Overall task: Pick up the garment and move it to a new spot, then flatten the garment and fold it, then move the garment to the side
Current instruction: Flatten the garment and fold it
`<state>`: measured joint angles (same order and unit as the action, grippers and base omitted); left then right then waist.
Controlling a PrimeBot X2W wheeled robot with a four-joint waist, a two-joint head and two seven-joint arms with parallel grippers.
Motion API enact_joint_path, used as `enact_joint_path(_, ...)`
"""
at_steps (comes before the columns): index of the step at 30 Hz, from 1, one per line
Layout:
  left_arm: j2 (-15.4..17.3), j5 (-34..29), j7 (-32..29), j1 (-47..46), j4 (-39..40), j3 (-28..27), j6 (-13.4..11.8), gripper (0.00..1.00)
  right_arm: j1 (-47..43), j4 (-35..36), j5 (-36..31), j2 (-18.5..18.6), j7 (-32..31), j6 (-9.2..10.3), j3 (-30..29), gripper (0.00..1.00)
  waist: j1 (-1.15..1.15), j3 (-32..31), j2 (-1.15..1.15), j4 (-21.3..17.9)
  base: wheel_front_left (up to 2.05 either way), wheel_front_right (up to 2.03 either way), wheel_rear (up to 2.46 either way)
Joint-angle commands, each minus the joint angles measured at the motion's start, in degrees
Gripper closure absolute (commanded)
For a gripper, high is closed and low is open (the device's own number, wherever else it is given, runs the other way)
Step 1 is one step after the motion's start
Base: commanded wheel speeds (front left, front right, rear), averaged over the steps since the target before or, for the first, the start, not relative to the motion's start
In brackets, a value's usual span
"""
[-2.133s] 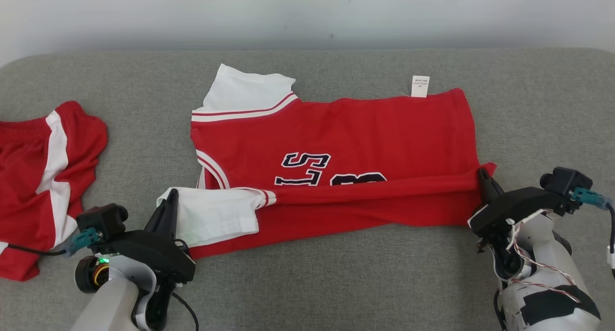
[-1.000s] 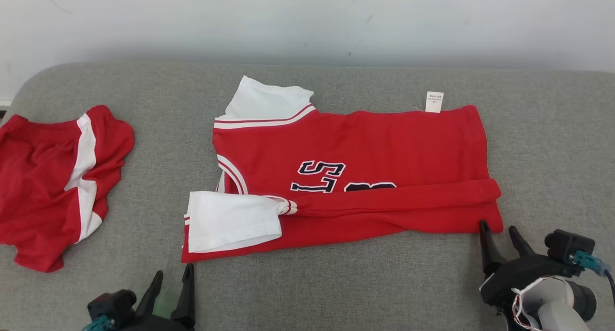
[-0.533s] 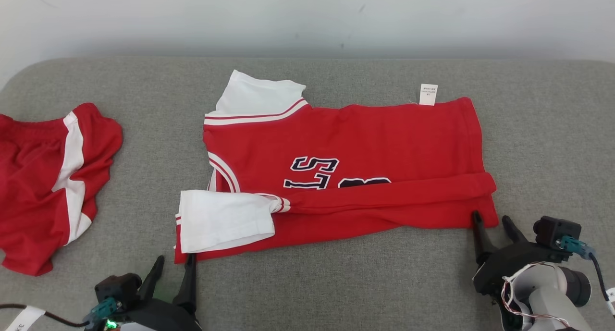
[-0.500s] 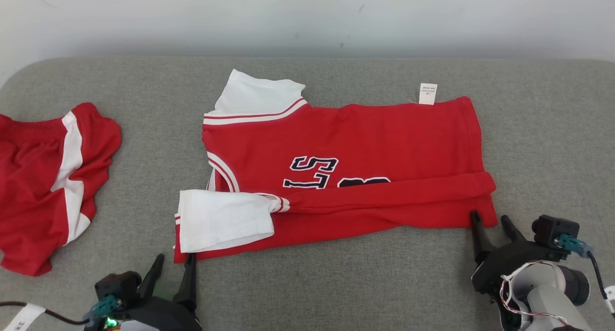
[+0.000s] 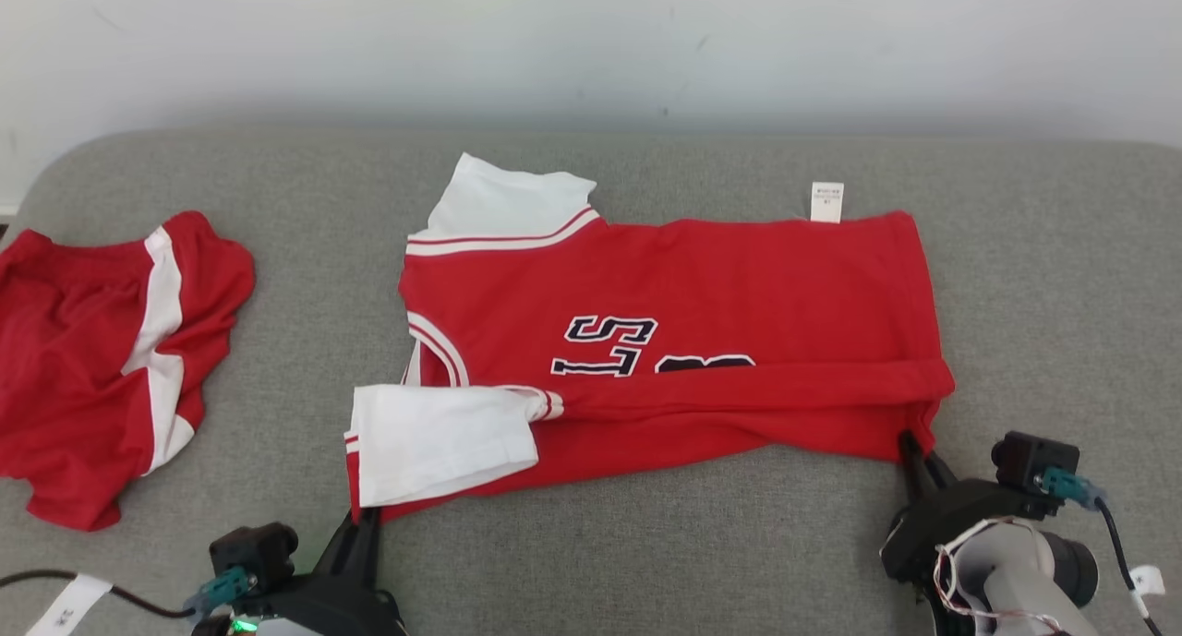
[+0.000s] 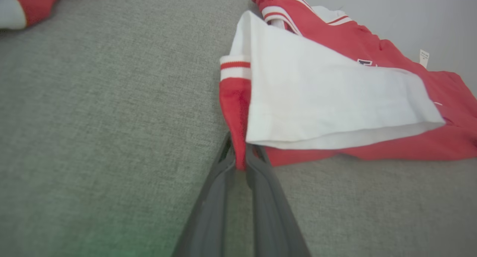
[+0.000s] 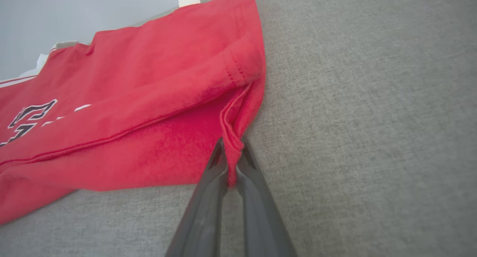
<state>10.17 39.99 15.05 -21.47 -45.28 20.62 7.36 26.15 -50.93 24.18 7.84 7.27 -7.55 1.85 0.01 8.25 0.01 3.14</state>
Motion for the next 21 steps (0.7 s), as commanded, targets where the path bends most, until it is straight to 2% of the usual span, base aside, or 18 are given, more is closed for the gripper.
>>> enact_joint_path(1, 0.59, 0.13, 0.02, 1.96, 0.91, -0.05, 0.05, 1.0, -2.07, -0.57, 0.78, 0.44, 0.74, 0.14, 0.61, 1.0, -0.01, -2.24, -0.01, 0.17, 0.0, 0.0, 0.0)
enact_joint_path(6, 1.01, 0.08, 0.02, 6.82, 4.61, -1.33, 0.1, 1.0, -5.69, 1.72, 3.36, 1.59, 2.17, 0.14, 1.7, 1.0, -0.01, -5.35, -0.01, -0.1, 0.0, 0.0, 0.0)
enact_joint_path(11, 1.27, 0.96, -0.19, 13.34, 8.54, -1.65, -0.27, 1.0, -11.77, 6.11, 5.86, 3.14, 0.42, 0.14, 2.23, 1.0, -0.01, -7.92, -0.01, -0.37, 0.0, 0.0, 0.0)
enact_joint_path(17, 2.01, 2.02, -1.9, 19.71, 13.79, -1.66, -2.1, 1.0, -21.11, 13.33, 7.34, 4.03, -3.56, 0.14, -0.58, 1.0, -0.01, -8.82, -0.01, 0.23, 0.0, 0.0, 0.0)
enact_joint_path(21, 2.25, 2.58, -2.64, 21.87, 16.47, -1.82, -3.23, 1.0, -26.02, 18.7, 7.2, 2.92, -6.84, 0.14, -3.36, 1.0, -0.01, -8.18, -0.01, 0.1, 0.0, 0.0, 0.0)
